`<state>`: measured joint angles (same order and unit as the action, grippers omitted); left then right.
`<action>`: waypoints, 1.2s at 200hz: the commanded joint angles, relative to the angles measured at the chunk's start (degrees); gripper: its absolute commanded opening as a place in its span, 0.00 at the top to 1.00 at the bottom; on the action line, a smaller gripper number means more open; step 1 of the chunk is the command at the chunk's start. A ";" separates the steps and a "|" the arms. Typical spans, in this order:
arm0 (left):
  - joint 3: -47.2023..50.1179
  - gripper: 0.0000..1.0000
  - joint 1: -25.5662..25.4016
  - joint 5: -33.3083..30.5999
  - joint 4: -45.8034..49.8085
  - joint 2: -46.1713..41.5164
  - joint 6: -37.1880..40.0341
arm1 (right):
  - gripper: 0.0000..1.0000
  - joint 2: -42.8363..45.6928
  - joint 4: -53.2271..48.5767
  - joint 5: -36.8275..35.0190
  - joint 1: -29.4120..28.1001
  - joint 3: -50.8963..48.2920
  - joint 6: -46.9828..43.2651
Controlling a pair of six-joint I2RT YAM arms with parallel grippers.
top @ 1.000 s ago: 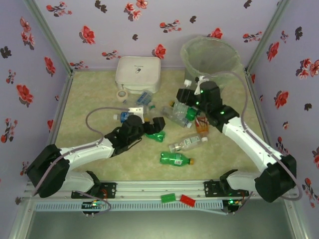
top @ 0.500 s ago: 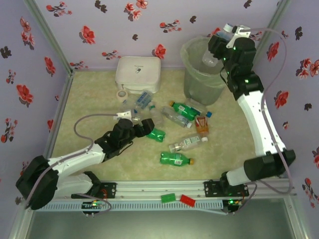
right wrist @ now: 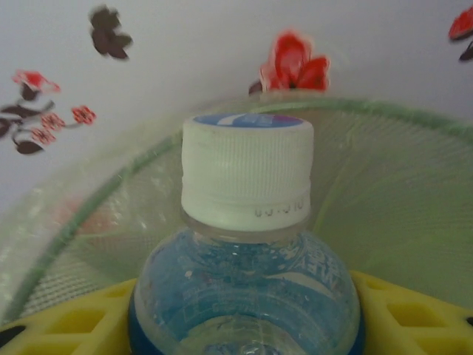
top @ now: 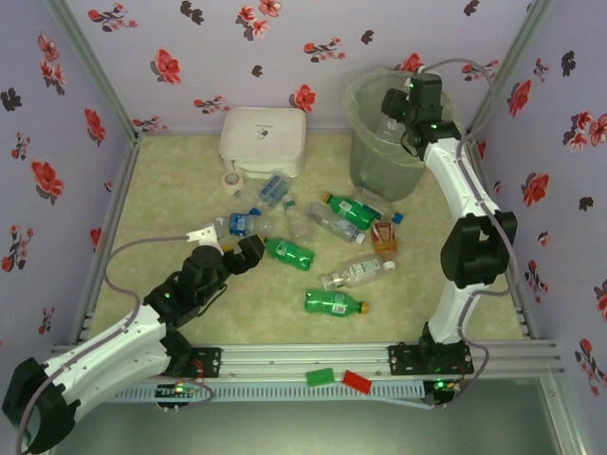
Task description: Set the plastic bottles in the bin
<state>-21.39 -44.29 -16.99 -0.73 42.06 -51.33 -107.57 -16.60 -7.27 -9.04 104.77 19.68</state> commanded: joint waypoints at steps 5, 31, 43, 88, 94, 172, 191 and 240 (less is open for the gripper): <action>-0.23 0.00 1.26 -2.38 3.91 0.18 0.23 | 0.19 -2.57 -4.01 0.57 -0.06 6.72 1.43; 1.26 0.00 6.89 -0.57 5.82 0.10 -6.23 | 0.01 -3.95 -7.06 1.10 -0.09 11.15 1.51; 2.96 0.00 8.97 1.12 4.14 -1.17 -6.58 | 0.00 -3.22 -7.58 1.40 -0.10 11.98 1.35; 6.74 0.00 13.03 1.02 2.01 -5.81 -8.62 | 0.00 4.10 -8.84 5.24 -0.30 10.01 1.26; 6.92 0.00 13.68 1.01 2.09 -5.73 -9.67 | 0.00 5.49 -8.88 5.57 -0.57 9.00 1.45; -1.34 0.00 15.98 1.35 -1.47 8.46 -13.91 | 0.00 27.15 -3.87 -3.29 -13.48 -19.78 -2.88; -6.08 0.00 16.04 1.39 0.15 14.49 -16.69 | 0.00 30.12 -3.78 -3.49 -16.56 -25.49 -1.10; -18.03 0.00 16.26 0.84 9.41 27.68 -28.74 | 0.00 33.08 -3.57 -4.50 -24.27 -35.03 1.34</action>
<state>-34.50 -28.53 -15.44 2.35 65.41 -71.85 -76.62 -22.02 -9.96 -30.65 72.97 19.53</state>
